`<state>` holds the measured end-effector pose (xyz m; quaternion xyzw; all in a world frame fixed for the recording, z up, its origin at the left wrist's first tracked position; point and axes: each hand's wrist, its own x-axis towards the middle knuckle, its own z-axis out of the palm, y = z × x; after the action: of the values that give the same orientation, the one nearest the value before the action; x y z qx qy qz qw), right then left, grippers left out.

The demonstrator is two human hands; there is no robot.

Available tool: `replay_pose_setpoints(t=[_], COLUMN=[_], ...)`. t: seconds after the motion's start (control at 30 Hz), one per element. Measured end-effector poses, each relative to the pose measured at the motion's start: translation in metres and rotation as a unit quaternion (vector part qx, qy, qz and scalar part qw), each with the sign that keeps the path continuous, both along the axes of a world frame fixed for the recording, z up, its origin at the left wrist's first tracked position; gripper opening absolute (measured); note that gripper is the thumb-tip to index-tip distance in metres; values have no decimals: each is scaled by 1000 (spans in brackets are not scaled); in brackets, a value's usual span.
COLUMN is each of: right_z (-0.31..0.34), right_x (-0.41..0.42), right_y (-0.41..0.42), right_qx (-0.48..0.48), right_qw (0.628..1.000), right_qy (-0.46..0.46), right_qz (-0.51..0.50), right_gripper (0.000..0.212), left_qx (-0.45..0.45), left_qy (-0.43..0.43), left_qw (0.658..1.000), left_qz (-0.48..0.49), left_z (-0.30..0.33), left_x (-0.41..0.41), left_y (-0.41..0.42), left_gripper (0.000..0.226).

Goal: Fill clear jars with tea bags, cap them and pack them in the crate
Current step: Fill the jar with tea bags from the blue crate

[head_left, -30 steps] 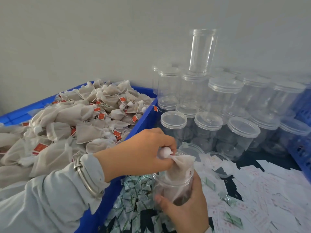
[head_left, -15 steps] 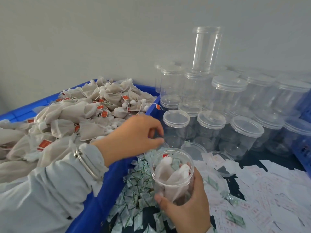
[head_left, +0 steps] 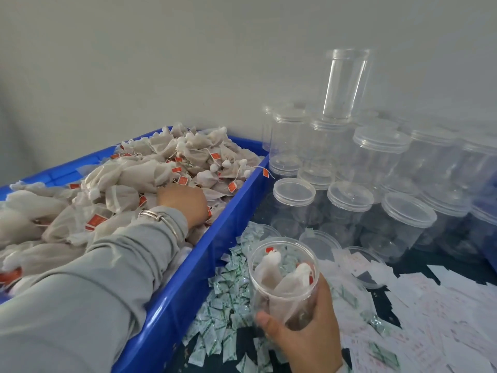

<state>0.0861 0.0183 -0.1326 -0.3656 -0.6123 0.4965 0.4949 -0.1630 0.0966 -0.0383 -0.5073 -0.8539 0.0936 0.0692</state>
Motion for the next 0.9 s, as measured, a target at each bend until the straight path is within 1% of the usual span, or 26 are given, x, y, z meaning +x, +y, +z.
replay_pose_setpoints(t=[0.07,0.17,0.27,0.4,0.5,0.57,0.63,0.7,0.8,0.83,0.87,0.9], right_z=[0,1,2,3,4,4,3,2,1,1,1,0], right_x=[1,0,0,1,2,1,0,1,1,0,0,0], right_y=[0,1,2,3,3,2,1,1,1,2,2,2], right_qx=[3,1,2,-5,-6,-4,-4,-7,-8,-9,-11,-16], right_qw=[1000,1000,1000,1000,1000,1000,1000,1000,1000,1000,1000,1000], right_qy=[2,5,10,7,5,4,-3,-12,-17,-17,-16,-16], right_qz=[6,23,28,23,24,22,14,6,2,2,3,6], right_gripper=[95,95,94,94,92,92,93,93,93,94,95,96], left_qx=[4,6,21,40,82,136,195,260,350,366,381,393], left_qy=[10,1,-20,-70,-129,-180,-202,-224,-307,-345,-398,-463], left_qw=[1000,1000,1000,997,988,974,959,938,882,860,829,789], left_qz=[4,8,7,-6,-18,-14,-30,-54,-78,-86,-91,-92], left_z=[1,4,4,6,10,16,25,32,40,42,43,44], left_x=[3,1,-2,-7,-13,-15,-14,-9,2,6,8,11], left_y=[0,1,2,0,1,0,-3,-7,-11,-12,-12,-12], left_gripper=[11,16,22,24,23,25,30,31,23,22,21,21])
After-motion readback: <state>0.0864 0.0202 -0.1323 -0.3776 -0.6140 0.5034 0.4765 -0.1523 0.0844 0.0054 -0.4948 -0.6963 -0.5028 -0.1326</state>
